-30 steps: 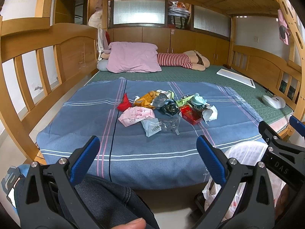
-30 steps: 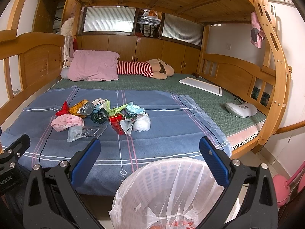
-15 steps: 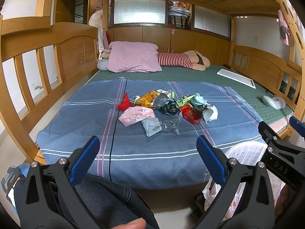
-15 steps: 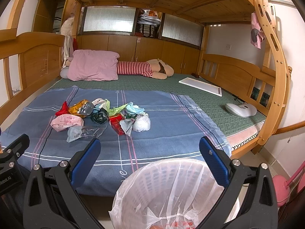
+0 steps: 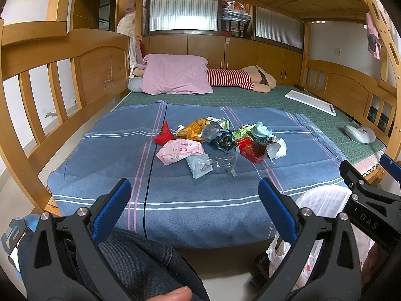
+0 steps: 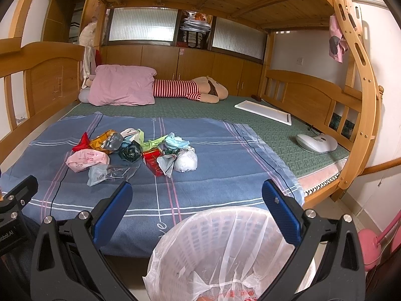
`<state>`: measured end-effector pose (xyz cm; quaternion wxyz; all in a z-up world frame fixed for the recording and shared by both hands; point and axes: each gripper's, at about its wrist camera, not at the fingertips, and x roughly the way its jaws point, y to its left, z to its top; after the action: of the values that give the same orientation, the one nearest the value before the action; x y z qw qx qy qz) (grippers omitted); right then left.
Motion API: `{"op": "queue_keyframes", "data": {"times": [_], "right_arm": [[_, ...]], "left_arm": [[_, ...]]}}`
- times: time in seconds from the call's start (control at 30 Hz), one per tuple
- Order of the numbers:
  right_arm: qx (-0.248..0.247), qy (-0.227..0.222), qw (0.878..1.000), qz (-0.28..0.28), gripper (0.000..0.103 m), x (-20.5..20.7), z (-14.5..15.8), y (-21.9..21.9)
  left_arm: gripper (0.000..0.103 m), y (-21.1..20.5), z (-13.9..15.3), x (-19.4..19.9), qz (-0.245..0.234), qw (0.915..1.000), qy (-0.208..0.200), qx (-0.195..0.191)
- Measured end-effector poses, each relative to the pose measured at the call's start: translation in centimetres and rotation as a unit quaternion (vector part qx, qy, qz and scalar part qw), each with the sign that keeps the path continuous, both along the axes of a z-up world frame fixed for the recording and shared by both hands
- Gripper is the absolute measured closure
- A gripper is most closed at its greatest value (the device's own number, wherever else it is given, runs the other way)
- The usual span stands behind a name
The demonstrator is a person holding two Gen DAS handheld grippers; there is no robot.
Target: Collect trash
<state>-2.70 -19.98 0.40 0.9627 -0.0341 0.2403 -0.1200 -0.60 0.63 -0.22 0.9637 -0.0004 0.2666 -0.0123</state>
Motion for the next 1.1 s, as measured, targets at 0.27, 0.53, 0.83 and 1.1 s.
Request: {"op": "queue_keyframes", "data": {"times": [0.27,0.53,0.83,1.1], "right_arm": [[0.0,0.0,1.0,0.0,0.002,-0.01,-0.02,0.0],[0.0,0.0,1.0,0.0,0.002,-0.04,0.03,-0.09],[0.0,0.0,1.0,0.0,0.002,-0.09,0.0,-0.2],[0.0,0.0,1.0,0.0,0.002,-0.1,-0.02,-0.23]], "left_arm": [[0.003,0.02,0.03,0.01,0.0,1.0,0.0,0.0],[0.003,-0.03,-0.05,0.0,0.0,1.0,0.0,0.0],[0.003,0.01,-0.03,0.01,0.0,1.0,0.001,-0.001],[0.003,-0.11,-0.44,-0.11,0.0,1.0,0.003,-0.001]]}}
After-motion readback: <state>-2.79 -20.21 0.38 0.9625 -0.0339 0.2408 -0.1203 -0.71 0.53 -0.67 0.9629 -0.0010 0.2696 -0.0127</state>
